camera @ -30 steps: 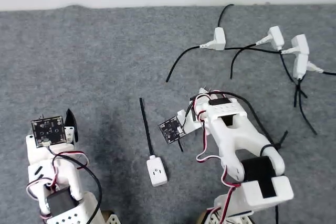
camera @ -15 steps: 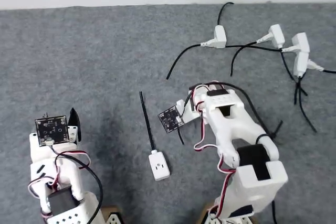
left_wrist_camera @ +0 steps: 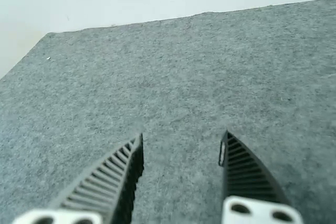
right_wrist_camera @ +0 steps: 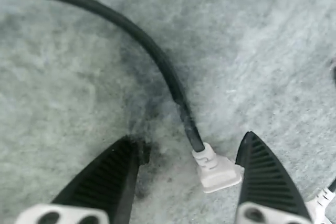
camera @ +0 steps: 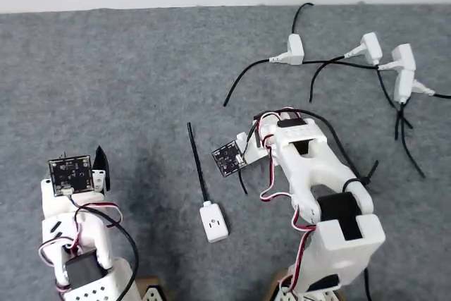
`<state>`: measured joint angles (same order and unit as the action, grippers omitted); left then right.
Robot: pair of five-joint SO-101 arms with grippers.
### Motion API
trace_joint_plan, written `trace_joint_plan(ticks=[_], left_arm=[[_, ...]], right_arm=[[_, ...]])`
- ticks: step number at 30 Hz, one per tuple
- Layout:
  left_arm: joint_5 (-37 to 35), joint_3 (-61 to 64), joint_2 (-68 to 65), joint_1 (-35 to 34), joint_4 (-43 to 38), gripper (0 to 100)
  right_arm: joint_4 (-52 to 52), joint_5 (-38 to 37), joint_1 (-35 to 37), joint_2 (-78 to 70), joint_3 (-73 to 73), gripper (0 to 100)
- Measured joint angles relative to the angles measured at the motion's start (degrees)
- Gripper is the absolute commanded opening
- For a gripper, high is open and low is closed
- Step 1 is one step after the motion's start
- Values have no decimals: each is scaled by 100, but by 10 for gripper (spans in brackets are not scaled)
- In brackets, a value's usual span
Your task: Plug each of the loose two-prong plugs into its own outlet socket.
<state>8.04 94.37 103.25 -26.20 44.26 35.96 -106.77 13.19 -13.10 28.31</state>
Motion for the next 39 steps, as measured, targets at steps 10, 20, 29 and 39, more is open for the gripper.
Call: trace_joint_plan(ticks=[10,20,29,39], left_arm=[[0,0,0,0,0,227],[0,0,0,0,0,227],[0,0,0,0,0,227],[105,0,0,0,0,225]], right_arm=[[642,0,114,114,-185,259],[642,18,114,114,-185,260],[686,18,114,-35,-281,259],[765,2110,105,-440,-818,259]])
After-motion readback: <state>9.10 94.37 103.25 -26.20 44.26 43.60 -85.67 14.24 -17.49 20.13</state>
